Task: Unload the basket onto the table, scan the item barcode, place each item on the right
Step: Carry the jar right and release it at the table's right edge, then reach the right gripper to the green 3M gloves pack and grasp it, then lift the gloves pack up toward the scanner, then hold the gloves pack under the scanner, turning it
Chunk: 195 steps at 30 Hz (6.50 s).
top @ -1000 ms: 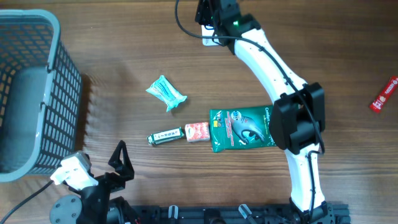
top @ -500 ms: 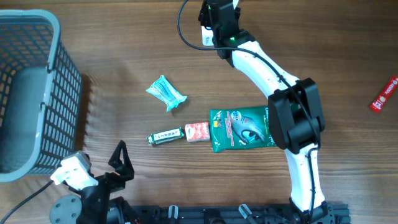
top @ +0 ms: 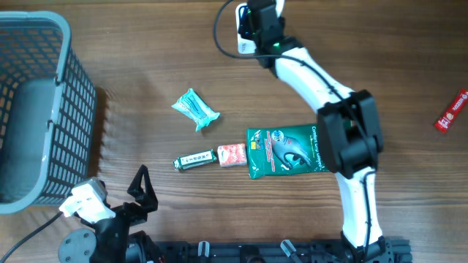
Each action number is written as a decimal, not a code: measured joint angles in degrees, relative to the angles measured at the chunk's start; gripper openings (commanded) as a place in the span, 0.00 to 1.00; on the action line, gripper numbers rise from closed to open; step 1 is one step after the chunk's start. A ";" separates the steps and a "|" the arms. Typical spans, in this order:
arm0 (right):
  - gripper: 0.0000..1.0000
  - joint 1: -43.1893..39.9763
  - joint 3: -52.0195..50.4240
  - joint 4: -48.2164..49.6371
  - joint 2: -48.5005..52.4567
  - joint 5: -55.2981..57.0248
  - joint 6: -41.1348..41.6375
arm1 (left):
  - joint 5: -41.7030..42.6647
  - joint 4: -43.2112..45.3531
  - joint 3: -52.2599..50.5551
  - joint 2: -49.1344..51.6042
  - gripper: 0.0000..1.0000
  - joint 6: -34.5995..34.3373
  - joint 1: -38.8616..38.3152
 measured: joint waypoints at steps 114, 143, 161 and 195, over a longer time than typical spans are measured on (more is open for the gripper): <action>0.05 -6.95 -40.09 5.20 -39.56 -102.88 -25.99 | 0.00 -0.04 0.00 0.00 1.00 -0.02 0.00; 0.04 -6.95 -40.30 27.71 -38.99 -98.33 71.25 | 0.00 -0.02 0.00 0.00 1.00 -0.02 0.00; 0.04 -21.44 -40.30 27.30 -38.99 -105.68 66.07 | 0.00 -0.02 0.00 0.00 1.00 -0.02 0.00; 0.05 -19.50 -40.33 -12.17 -38.84 -32.22 36.98 | 0.00 -0.02 0.00 0.00 1.00 -0.02 0.00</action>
